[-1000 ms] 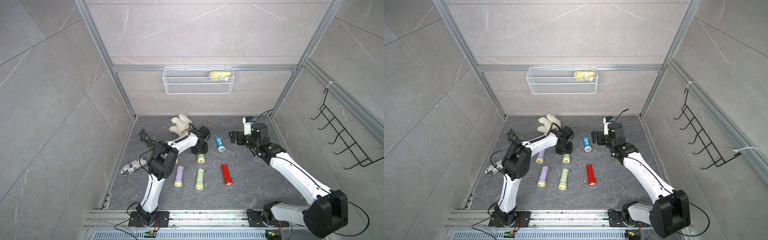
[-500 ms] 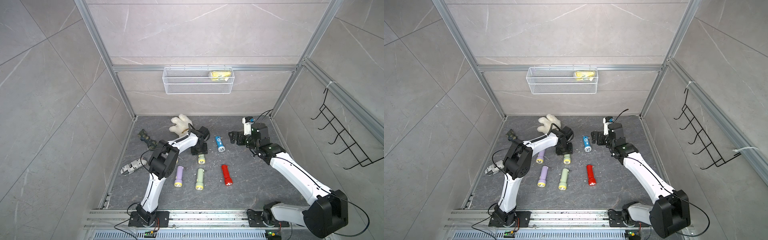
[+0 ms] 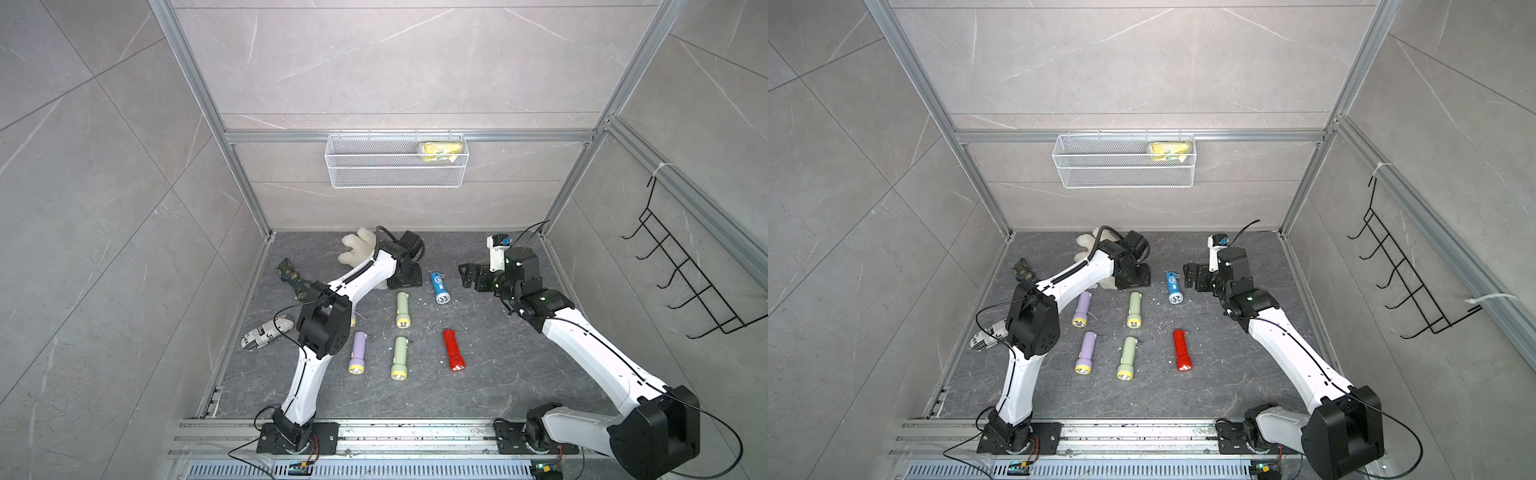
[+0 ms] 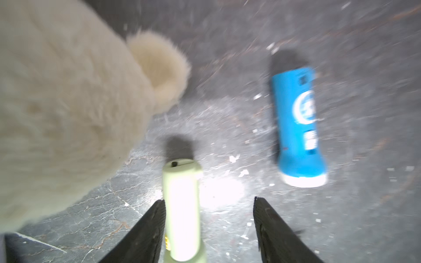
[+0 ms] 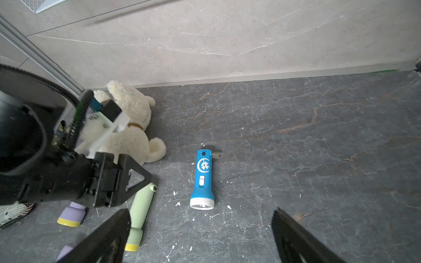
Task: Close the plug at the bottom of the flashlight
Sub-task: Place the flashlight at the center of the board, then pick up the flashlight from the center of the board.
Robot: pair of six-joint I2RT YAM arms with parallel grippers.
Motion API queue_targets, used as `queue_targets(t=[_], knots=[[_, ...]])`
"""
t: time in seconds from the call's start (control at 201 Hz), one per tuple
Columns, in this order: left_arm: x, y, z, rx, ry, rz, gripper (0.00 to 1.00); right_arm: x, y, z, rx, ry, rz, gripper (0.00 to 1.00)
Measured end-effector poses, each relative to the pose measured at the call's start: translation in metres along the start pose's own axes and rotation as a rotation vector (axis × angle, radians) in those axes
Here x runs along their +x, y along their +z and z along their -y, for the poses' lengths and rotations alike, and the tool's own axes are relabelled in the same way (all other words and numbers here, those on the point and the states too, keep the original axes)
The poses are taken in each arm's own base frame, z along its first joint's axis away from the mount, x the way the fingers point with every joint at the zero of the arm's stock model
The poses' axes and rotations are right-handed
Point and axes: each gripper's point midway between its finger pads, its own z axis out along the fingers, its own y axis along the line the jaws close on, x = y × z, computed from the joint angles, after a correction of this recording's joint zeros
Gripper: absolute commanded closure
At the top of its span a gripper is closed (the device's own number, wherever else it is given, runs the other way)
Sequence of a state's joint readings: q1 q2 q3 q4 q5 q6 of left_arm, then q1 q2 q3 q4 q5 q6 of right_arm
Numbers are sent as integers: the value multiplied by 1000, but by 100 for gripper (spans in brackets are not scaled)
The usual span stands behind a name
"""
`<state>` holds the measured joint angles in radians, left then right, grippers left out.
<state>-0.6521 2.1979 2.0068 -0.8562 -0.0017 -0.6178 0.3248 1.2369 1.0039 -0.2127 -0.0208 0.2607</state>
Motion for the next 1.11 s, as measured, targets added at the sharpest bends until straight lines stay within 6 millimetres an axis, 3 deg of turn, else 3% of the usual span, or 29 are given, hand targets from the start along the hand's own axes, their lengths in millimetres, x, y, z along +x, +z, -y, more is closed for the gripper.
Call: queue_targets(t=[0.129, 0.264, 0.493, 1.105], knots=[[-28, -12, 28, 68, 9, 68, 34, 1, -2, 3, 14, -1, 4, 1], [-43, 4, 51, 115, 21, 83, 35, -2, -9, 5, 29, -4, 22, 0], [-26, 52, 57, 100, 31, -2, 35, 2, -17, 12, 59, -10, 36, 0], [8, 84, 82, 150, 54, -93, 40, 20, -12, 14, 56, 9, -11, 0]])
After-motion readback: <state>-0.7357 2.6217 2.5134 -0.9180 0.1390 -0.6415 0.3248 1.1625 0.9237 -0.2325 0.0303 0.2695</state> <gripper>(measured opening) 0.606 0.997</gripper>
